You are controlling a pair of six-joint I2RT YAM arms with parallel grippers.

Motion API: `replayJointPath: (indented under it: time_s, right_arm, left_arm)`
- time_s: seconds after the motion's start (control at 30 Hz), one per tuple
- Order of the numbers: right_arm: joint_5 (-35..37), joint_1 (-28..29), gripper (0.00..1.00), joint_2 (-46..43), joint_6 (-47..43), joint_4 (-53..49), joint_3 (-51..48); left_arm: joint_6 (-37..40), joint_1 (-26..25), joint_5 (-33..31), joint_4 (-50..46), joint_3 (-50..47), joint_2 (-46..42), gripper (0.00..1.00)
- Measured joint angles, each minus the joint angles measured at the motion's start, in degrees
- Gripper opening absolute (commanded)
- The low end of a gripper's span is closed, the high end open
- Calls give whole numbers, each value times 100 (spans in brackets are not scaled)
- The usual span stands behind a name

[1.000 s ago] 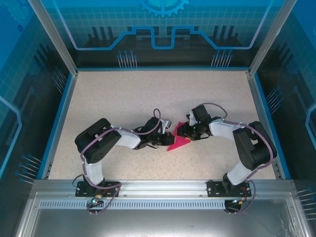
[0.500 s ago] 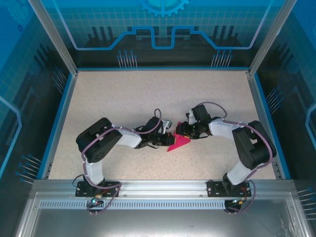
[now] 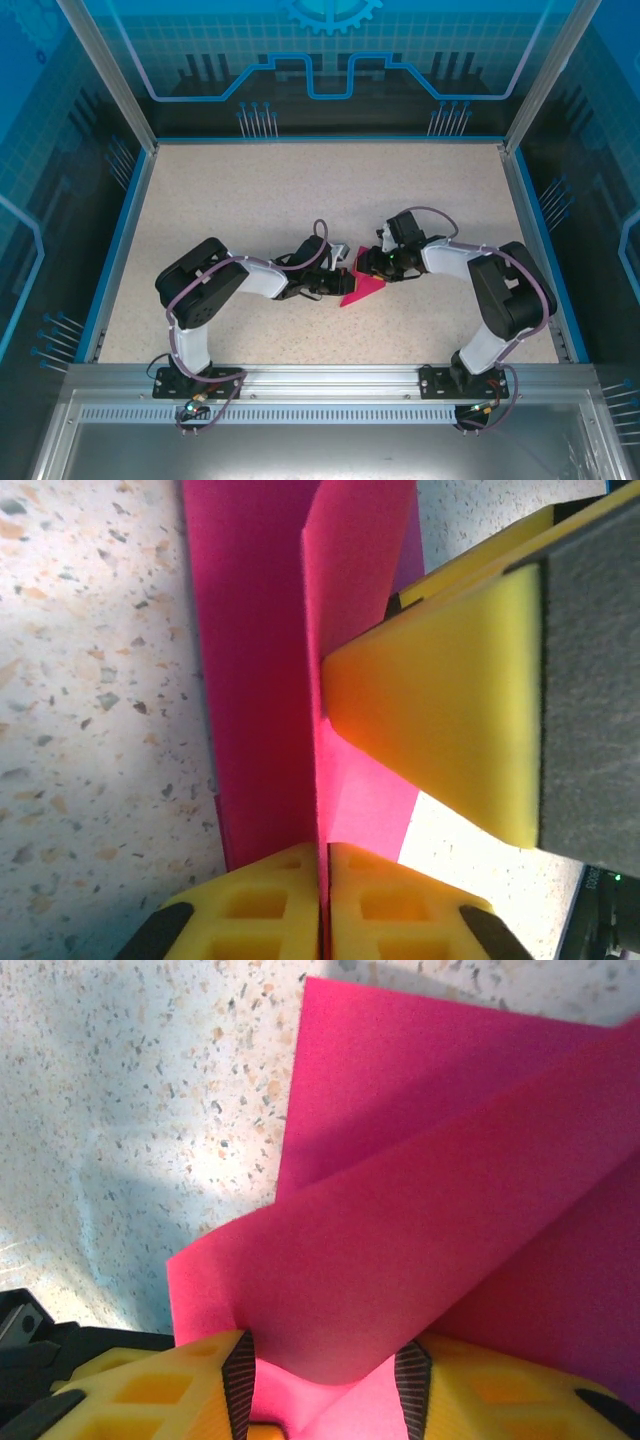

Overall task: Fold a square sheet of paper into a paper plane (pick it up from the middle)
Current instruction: Fourth fold the wing at the center of the table.

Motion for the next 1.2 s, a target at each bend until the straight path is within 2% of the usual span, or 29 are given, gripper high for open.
replayJointPath:
  time_s: [0.13,0.23,0.5,0.67,0.77,0.87,1.2]
  right_arm:
    - [81,4,43,83,42,-195,136]
    - [105,9,43,166,59,-367,264]
    - [210,52,43,310,83,-688,505]
    - [256,81,42,345,81,-789,577]
    - [273,83,42,350,79,-796,579]
    - [278,85,42,367,79,-824,605]
    - [278,85,42,409,57,-927,675]
  left_arm:
    - [-22,-2,66,-26,17,-66,29]
    - [-35,0,37,-190,11,-190,33]
    - [-157,92,-164,-595,-374,-927,35]
    - [-323,144,-323,-702,-450,-1346,24]
    - [-439,144,-321,-605,-446,-1370,15]
    - [-544,144,-264,-566,-378,-1276,11]
    - [-588,142,0,-468,-76,-780,8]
